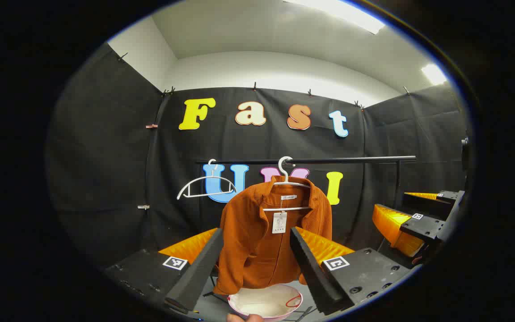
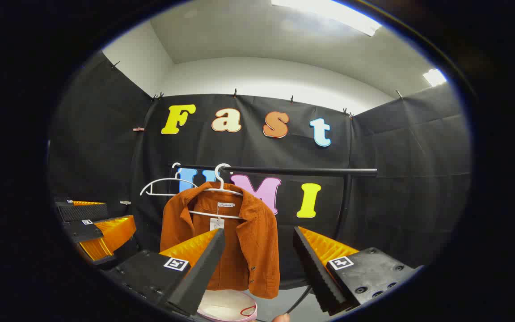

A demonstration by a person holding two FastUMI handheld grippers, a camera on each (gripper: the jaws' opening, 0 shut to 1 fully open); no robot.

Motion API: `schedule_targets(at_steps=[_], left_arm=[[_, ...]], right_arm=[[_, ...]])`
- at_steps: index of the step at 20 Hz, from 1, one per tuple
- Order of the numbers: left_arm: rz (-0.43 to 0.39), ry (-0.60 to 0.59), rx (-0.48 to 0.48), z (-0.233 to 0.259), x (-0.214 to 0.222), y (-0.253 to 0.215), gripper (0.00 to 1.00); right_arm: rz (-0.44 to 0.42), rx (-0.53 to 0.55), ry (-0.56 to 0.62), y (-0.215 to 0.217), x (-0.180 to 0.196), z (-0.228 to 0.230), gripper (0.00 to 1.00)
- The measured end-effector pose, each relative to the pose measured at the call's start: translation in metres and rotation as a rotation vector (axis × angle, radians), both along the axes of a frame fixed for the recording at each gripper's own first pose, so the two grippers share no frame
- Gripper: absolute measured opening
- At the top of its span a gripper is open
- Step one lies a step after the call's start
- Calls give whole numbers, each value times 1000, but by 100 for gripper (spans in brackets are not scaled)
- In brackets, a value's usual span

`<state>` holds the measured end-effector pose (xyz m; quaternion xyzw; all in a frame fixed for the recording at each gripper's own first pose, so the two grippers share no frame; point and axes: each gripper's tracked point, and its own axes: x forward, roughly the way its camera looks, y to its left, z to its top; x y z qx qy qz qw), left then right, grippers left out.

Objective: Grasp the clothes on the hanger with both hands and then place them into the laundry hamper below.

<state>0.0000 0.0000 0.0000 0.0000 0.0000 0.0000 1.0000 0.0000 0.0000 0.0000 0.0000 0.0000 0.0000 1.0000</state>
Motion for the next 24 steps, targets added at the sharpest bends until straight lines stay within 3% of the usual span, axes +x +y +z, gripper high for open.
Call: schedule_targets(at_steps=[17, 24], left_arm=[[-17, -52, 53, 9, 7, 8, 94], [-68, -22, 41, -3, 12, 16, 94]], right_arm=[[-25, 20, 5, 8, 9, 1, 98], [-59, 44, 14, 19, 7, -4, 97]])
